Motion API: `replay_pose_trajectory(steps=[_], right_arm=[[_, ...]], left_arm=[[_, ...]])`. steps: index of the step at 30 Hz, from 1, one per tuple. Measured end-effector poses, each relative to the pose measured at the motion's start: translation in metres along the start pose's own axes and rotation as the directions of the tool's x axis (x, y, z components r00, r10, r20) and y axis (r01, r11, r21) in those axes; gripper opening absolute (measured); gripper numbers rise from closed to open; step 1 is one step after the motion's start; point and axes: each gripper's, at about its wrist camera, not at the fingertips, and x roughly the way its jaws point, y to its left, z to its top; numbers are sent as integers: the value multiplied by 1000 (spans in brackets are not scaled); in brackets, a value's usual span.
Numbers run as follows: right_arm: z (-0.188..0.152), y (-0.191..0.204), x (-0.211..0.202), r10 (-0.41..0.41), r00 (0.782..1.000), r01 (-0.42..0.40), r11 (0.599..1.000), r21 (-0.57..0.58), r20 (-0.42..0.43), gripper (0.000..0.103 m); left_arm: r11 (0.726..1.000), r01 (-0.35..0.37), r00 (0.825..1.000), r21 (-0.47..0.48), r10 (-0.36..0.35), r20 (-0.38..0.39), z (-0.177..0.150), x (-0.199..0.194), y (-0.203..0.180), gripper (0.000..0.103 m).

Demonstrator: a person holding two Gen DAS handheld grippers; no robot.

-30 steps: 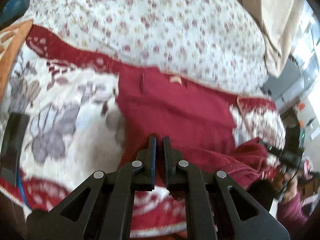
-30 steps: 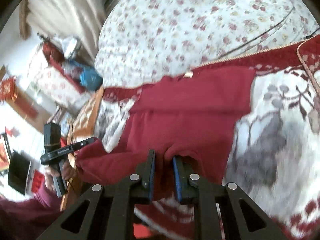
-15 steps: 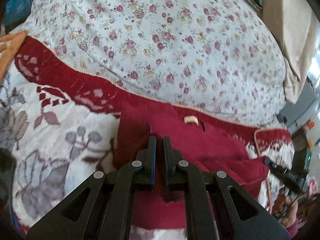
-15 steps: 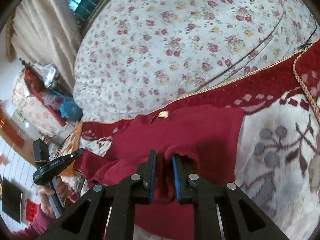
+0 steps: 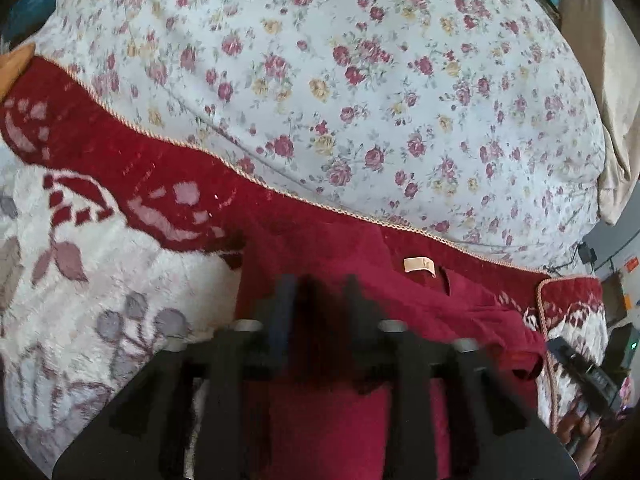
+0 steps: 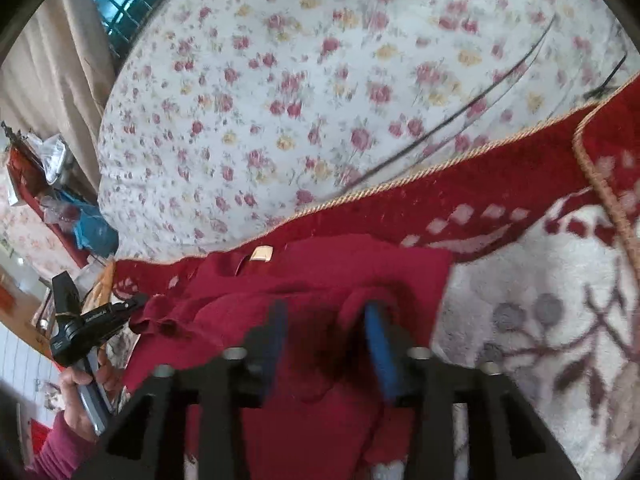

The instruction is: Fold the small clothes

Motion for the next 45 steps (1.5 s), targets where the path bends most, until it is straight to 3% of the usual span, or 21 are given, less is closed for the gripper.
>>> replay_pose_trajectory(steps=[2, 4, 7, 10, 12, 17, 19, 21, 23, 25, 29, 34, 40, 45], right_arm=[[0, -2, -17, -31, 999, 32, 999, -10, 34, 45], [-2, -1, -31, 2, 999, -1, 1000, -29, 33, 45], [-15, 16, -33, 16, 1000, -19, 991, -134, -20, 45], [-31, 34, -10, 11, 992, -39, 972, -233, -122, 45], [-34, 42, 6, -14, 990, -25, 961, -275, -139, 45], [6, 37, 44, -58, 997, 45, 975, -218, -56, 45], [28, 31, 62, -90, 995, 81, 978, -192, -35, 45], [40, 23, 88, -169, 982, 152, 970, -189, -79, 45], [42, 12, 119, -246, 955, 214, 958, -192, -163, 45], [41, 6, 130, -248, 951, 215, 960, -178, -186, 46], [44, 9, 100, -219, 962, 194, 968, -159, -165, 46], [13, 17, 23, -134, 977, 100, 976, -195, -169, 46], [-42, 8, -19, -93, 970, 53, 982, -181, -224, 47], [-68, 4, -23, -48, 967, 16, 991, -131, -248, 47]], left_arm=[[1000, 14, 1000, 8, -15, 18, 1, -10, 0, 48], [999, 22, 999, 25, -23, 23, 1, -19, -2, 48], [999, 24, 1000, 44, -25, 17, -4, -24, -7, 48], [999, 25, 1000, 34, -25, -5, -12, -20, -8, 48], [999, 25, 999, 33, -24, -24, -14, -12, -10, 48], [998, -36, 996, 60, 40, -77, -10, 27, -15, 48], [993, -92, 988, 71, 100, -117, -9, 49, -13, 48], [992, -114, 980, 57, 122, -160, -9, 65, -8, 48], [993, -108, 979, 40, 113, -171, -9, 70, -4, 48], [993, -104, 979, 51, 112, -170, -9, 67, -4, 48], [996, -58, 984, 61, 68, -164, -13, 41, -1, 48], [994, 34, 988, 102, -18, -155, -37, -5, 15, 48], [980, 150, 965, 132, -116, -236, -72, -30, 33, 48], [959, 198, 951, 204, -138, -276, -89, -36, 29, 48]])
